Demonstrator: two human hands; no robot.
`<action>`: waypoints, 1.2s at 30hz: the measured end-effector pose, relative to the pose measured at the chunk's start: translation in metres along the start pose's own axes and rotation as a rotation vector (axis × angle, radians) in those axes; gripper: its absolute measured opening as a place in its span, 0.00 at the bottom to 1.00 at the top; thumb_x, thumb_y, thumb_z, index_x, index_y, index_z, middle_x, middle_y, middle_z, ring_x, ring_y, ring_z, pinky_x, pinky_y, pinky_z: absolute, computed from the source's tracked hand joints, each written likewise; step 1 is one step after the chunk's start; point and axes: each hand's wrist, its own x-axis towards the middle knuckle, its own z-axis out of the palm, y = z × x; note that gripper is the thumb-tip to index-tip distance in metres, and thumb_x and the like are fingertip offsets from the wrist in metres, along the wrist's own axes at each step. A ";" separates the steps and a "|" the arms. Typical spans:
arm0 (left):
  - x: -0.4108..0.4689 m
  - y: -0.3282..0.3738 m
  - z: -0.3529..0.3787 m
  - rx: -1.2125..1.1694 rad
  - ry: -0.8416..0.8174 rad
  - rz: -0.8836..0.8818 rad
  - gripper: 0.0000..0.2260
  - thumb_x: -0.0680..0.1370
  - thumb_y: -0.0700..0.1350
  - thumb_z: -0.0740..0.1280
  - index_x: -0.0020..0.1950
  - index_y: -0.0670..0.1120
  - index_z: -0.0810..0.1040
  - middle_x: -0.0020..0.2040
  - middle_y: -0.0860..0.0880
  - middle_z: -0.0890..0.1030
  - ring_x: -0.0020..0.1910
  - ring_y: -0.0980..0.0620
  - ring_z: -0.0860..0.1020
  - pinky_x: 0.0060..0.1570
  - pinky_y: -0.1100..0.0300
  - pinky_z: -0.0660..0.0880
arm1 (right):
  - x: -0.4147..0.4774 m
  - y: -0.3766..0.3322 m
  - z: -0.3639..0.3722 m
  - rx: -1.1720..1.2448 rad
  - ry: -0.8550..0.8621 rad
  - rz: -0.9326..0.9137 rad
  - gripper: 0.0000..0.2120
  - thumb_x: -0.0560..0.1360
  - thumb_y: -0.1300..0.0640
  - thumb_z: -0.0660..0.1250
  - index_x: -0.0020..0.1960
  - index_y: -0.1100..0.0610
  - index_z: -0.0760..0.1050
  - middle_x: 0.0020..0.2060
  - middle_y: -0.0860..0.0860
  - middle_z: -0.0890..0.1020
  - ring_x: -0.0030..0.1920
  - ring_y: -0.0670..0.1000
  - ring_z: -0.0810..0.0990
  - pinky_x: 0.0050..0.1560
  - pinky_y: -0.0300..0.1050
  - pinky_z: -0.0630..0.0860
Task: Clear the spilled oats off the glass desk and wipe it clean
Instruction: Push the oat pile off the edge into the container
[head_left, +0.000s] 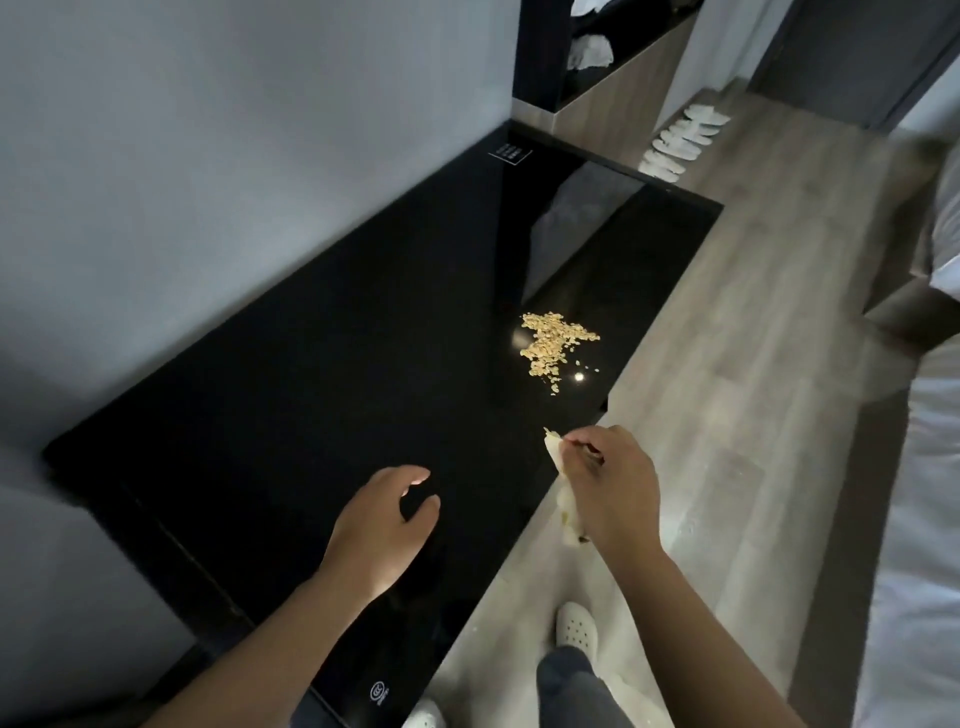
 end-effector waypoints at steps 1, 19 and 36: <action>-0.002 0.007 0.005 0.010 -0.012 0.003 0.18 0.79 0.51 0.64 0.69 0.52 0.71 0.66 0.56 0.72 0.63 0.59 0.72 0.61 0.61 0.71 | -0.001 0.007 -0.006 -0.017 -0.009 0.005 0.07 0.78 0.52 0.64 0.53 0.50 0.78 0.45 0.45 0.76 0.42 0.44 0.75 0.39 0.31 0.66; 0.121 0.219 0.226 -0.160 -0.065 -0.136 0.10 0.78 0.50 0.65 0.59 0.57 0.75 0.58 0.57 0.77 0.54 0.57 0.76 0.51 0.61 0.74 | 0.182 0.222 -0.161 -0.116 -0.112 0.033 0.07 0.79 0.50 0.63 0.48 0.49 0.78 0.41 0.43 0.72 0.36 0.42 0.72 0.34 0.30 0.63; 0.327 0.159 0.448 -0.095 -0.142 -0.383 0.10 0.77 0.49 0.66 0.57 0.50 0.78 0.53 0.53 0.80 0.53 0.52 0.78 0.53 0.60 0.71 | 0.336 0.427 -0.020 -0.042 -0.171 0.107 0.03 0.76 0.53 0.68 0.47 0.49 0.80 0.43 0.44 0.76 0.41 0.45 0.77 0.37 0.32 0.67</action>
